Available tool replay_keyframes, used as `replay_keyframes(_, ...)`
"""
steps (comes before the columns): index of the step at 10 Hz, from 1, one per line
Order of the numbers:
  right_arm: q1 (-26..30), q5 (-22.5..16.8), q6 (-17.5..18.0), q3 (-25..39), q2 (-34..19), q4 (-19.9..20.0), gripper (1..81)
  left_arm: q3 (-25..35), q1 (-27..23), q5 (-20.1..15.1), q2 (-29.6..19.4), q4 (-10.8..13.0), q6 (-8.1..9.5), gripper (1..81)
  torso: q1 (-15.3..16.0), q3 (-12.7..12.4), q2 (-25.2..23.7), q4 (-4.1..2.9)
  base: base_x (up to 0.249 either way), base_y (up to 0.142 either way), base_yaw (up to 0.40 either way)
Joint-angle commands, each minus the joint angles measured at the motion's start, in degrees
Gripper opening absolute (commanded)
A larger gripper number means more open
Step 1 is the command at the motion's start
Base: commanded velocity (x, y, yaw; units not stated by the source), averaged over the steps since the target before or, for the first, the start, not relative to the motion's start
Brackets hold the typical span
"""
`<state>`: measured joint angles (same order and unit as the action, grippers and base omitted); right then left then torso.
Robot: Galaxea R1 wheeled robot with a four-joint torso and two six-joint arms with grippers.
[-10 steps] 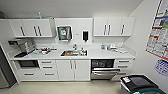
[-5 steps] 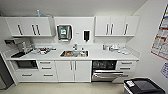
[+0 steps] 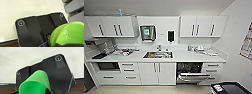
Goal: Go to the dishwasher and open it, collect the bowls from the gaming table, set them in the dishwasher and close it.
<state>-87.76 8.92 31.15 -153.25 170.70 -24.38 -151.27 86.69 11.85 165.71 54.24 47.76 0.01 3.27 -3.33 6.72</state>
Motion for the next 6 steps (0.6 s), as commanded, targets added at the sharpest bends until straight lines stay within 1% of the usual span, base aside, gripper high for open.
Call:
replay_keyframes(1,2.98,-2.07,-0.03,0.24,-0.34,-0.32,1.0,0.01,-2.70,-1.57,-0.64,0.17,-0.21,1.0,0.00,0.00,0.00,0.00,0.171,0.000,0.000)
replay_keyframes(5,3.33,-2.07,-0.12,0.24,-0.16,-0.32,1.0,0.01,-2.70,-1.65,-0.81,0.17,-0.21,1.0,-0.01,0.00,0.00,0.00,0.170,0.000,0.000)
replay_keyframes(6,3.33,-2.07,-0.12,0.24,-0.16,-0.40,1.0,0.01,-2.70,-1.57,-0.81,0.17,-0.13,1.0,-0.01,0.00,0.00,0.00,0.171,-0.062,0.000)
